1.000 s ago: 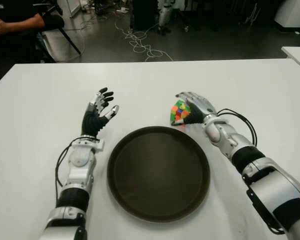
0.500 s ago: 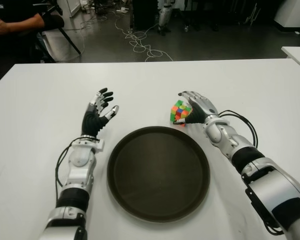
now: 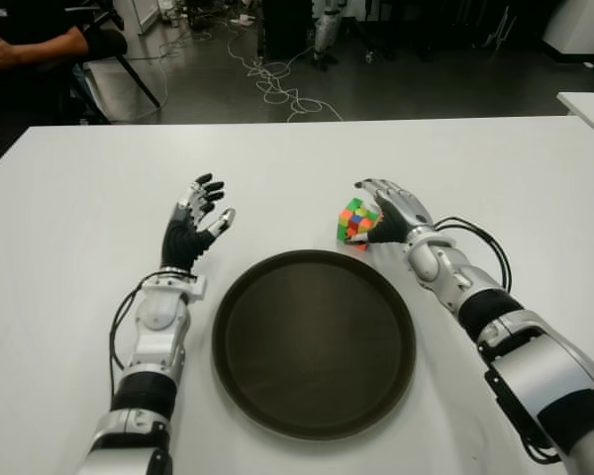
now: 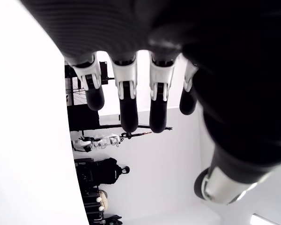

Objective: Pick up the Rubik's Cube and put it in the plate

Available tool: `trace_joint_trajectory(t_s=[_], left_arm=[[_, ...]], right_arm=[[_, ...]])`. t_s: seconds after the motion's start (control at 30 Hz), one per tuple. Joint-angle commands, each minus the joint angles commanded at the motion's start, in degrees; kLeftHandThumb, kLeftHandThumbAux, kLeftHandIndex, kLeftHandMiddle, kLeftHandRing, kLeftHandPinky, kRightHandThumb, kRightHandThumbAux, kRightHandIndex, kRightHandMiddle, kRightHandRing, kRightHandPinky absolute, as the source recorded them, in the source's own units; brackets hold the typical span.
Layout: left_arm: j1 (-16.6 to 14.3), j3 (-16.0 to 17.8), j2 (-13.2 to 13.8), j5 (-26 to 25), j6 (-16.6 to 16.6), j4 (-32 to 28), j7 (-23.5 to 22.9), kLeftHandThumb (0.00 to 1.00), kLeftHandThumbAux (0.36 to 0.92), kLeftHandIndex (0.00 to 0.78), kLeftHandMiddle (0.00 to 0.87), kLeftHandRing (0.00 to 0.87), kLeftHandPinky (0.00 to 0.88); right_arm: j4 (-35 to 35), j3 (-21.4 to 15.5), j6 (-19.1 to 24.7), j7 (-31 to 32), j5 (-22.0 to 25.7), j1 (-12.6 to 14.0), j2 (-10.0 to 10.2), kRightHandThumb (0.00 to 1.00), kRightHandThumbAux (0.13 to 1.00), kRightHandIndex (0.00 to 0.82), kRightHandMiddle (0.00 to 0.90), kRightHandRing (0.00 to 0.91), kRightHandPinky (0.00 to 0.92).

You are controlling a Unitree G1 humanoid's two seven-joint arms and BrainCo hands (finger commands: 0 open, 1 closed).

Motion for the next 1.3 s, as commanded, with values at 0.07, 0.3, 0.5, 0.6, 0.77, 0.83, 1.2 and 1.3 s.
trace_joint_trajectory(t_s=[0.07, 0.3, 0.5, 0.6, 0.77, 0.83, 1.2, 1.3], left_arm=[[-0.01, 0.05, -0.03, -0.11, -0.02, 0.05, -0.06, 0.046, 0.733, 0.143, 0.212, 0.16, 0.085], [0.03, 0.2, -0.27, -0.57, 0.11, -0.11, -0.22, 0.043, 0.727, 0.144, 0.208, 0.158, 0.087], [-0.05, 0.34, -0.43, -0.76, -0.43, 0.19, -0.24, 0.054, 0.733, 0.149, 0.214, 0.164, 0.086], [-0.05, 0.32, -0.45, -0.68, -0.45, 0.19, -0.23, 0.052, 0.732, 0.151, 0.214, 0.164, 0.088], [-0.05, 0.29, -0.41, -0.68, -0.43, 0.18, -0.35, 0.047, 0.734, 0.147, 0.208, 0.16, 0.088], [-0.06, 0.3, -0.36, -0.72, -0.47, 0.27, -0.48, 0.048, 0.737, 0.147, 0.21, 0.163, 0.093], [-0.14, 0.4, -0.61, -1.42, -0.86, 0.14, -1.54, 0.059, 0.743, 0.139, 0.207, 0.157, 0.084], [-0.2, 0.22, -0.53, -1.27, -0.63, -0.02, -1.63, 0.058, 0.74, 0.137, 0.208, 0.162, 0.092]], right_arm=[[0.01, -0.03, -0.23, -0.1, 0.09, 0.01, -0.01, 0.0, 0.686, 0.0, 0.0, 0.0, 0.044], [0.12, 0.56, -0.3, -0.35, -0.46, -0.07, -0.15, 0.0, 0.702, 0.0, 0.0, 0.0, 0.044], [0.43, 0.95, -0.23, 0.15, -0.49, 0.31, 0.19, 0.0, 0.683, 0.0, 0.0, 0.0, 0.043], [0.71, 1.09, -0.22, 1.04, -0.29, 0.35, 0.4, 0.0, 0.68, 0.0, 0.0, 0.005, 0.047], [0.95, 1.46, -0.08, 2.09, -0.4, 0.27, 0.51, 0.0, 0.687, 0.0, 0.0, 0.016, 0.057], [1.11, 1.7, 0.0, 2.48, -0.53, 0.26, 0.61, 0.0, 0.696, 0.0, 0.0, 0.026, 0.07], [3.14, 1.79, 1.11, 5.07, -0.11, -0.11, 1.58, 0.0, 0.699, 0.006, 0.022, 0.065, 0.119], [5.44, 0.88, 1.26, 5.58, 0.95, -0.23, 2.24, 0.0, 0.695, 0.011, 0.028, 0.078, 0.141]])
